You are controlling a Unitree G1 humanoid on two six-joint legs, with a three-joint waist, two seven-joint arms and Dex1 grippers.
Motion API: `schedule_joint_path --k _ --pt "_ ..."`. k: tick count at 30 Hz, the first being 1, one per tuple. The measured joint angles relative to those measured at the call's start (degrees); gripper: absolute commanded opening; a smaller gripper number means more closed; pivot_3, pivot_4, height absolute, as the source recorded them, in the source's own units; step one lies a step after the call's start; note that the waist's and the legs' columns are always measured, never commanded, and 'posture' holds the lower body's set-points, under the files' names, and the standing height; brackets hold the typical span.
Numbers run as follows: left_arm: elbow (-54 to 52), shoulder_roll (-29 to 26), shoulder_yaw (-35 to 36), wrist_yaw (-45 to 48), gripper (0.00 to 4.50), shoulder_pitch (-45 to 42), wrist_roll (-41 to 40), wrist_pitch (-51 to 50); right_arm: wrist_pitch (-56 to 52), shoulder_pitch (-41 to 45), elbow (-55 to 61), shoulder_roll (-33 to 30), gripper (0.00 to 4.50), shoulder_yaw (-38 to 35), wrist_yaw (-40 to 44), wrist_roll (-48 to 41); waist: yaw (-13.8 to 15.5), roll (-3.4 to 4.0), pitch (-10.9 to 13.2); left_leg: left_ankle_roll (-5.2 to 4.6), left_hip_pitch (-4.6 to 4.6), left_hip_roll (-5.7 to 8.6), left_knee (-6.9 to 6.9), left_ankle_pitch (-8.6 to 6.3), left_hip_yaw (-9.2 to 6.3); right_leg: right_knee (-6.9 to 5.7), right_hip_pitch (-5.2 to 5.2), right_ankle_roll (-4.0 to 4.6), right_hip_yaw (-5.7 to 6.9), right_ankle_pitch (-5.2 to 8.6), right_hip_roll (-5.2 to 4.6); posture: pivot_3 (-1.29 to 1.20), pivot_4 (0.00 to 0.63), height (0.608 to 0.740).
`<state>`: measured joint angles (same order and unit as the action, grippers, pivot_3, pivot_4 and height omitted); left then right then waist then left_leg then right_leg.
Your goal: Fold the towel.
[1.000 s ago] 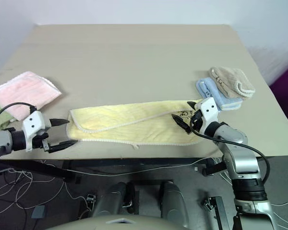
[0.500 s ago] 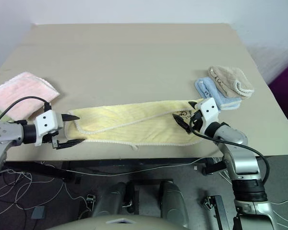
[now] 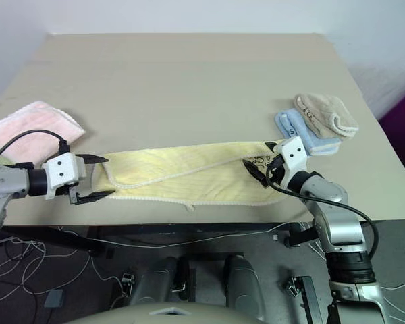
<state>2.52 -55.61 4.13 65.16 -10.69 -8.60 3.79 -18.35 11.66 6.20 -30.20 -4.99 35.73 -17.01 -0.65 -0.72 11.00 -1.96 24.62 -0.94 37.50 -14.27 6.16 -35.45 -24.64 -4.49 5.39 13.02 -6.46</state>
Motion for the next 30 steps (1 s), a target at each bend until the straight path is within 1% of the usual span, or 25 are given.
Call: schedule_joint_path --k 10,18,20,23,25,27,30 --pt "3.6 1.7 -5.1 -1.0 4.5 -4.5 4.8 6.4 0.1 0.3 -0.1 0.1 4.46 0.1 0.0 0.0 0.0 -0.01 0.0 0.0 0.0 -0.02 0.12 0.01 0.01 -0.09 0.03 -0.02 0.0 0.01 0.03 0.0 0.15 0.74" --pt "5.2 2.2 -6.1 -1.2 4.5 -6.0 6.7 9.1 0.2 0.2 -0.1 0.2 4.46 0.1 -0.3 0.0 0.0 -0.01 0.0 -0.03 0.0 -0.03 0.35 -0.01 0.01 -0.26 0.07 -0.06 0.0 0.04 0.02 0.0 0.15 0.74" --pt "5.5 2.2 -6.2 -1.2 4.11 -6.2 6.8 10.0 0.2 0.1 -0.1 0.2 4.5 0.1 -0.4 0.0 0.0 -0.01 0.0 -0.04 0.0 -0.03 0.39 -0.02 0.0 -0.32 0.06 -0.06 0.0 0.04 0.01 0.0 0.15 0.74" --pt "6.1 2.6 -6.2 -1.2 3.22 -6.7 6.7 10.2 0.3 0.1 -0.1 0.2 4.5 0.1 -0.5 0.0 0.0 -0.01 0.0 -0.05 0.0 -0.03 0.44 -0.03 0.0 -0.38 0.06 -0.06 0.0 0.04 0.0 0.0 0.15 0.74" --pt "6.2 2.6 -6.2 -1.2 2.54 -6.9 6.7 10.3 0.3 0.1 -0.1 0.2 4.5 0.1 -0.5 0.0 0.0 -0.01 0.0 -0.05 0.0 -0.03 0.45 -0.03 0.0 -0.4 0.06 -0.07 -0.01 0.05 0.0 0.0 0.15 0.74" --pt "6.4 2.6 -6.2 -1.1 1.72 -6.9 6.7 10.3 0.4 0.1 -0.1 0.2 4.5 0.1 -0.5 0.1 0.0 -0.01 0.0 -0.05 0.0 -0.03 0.46 -0.03 0.0 -0.42 0.06 -0.08 -0.01 0.06 0.0 0.0 0.15 0.74" --pt "6.3 2.9 -6.2 -0.8 0.69 -6.7 5.7 10.2 0.8 0.2 -0.1 0.3 4.5 0.1 -0.6 0.1 0.0 -0.01 0.0 -0.05 0.0 -0.03 0.48 -0.03 0.0 -0.44 0.06 -0.08 -0.01 0.06 0.0 0.0 0.15 0.74"
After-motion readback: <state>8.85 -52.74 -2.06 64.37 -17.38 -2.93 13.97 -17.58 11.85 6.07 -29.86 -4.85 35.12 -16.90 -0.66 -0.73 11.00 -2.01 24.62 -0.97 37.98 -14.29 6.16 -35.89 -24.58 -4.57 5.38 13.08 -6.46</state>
